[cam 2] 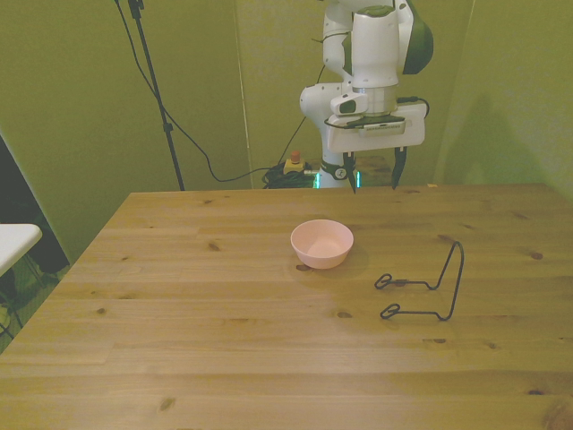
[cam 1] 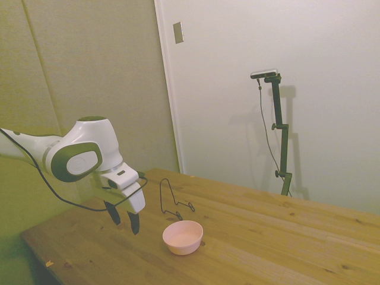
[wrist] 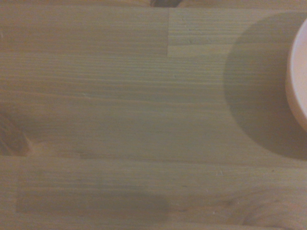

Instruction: Load the bowl

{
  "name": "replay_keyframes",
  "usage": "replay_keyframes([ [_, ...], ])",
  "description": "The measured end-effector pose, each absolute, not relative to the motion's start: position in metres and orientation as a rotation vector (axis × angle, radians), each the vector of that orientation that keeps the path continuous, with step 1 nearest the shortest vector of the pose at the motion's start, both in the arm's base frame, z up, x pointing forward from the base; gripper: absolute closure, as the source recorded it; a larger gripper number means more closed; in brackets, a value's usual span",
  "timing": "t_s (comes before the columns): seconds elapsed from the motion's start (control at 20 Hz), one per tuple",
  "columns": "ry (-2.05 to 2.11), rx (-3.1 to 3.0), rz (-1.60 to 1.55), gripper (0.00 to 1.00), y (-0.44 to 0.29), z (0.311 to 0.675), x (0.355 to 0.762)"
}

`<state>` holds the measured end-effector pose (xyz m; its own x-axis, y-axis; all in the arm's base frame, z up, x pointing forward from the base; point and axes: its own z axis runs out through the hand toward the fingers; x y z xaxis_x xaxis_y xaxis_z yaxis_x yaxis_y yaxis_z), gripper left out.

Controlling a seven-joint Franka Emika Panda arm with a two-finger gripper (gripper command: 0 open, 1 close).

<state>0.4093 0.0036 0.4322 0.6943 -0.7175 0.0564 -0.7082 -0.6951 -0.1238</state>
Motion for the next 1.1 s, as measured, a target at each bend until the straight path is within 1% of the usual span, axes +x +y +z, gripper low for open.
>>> replay_keyframes([
  [0.15, 1.181, -2.819, -0.158, 0.00, 0.003, 0.431, 0.410],
  [0.3, 1.228, -2.844, -0.227, 0.00, -0.004, 0.435, 0.417],
  [0.45, 1.288, -2.834, -0.314, 0.00, -0.016, 0.443, 0.438],
  [0.6, 1.340, -2.813, -0.382, 0.00, -0.021, 0.441, 0.465],
  [0.9, 1.476, -2.815, -0.376, 0.00, -0.027, 0.402, 0.514],
  [1.1, 1.511, -2.823, -0.317, 0.00, -0.022, 0.368, 0.533],
])
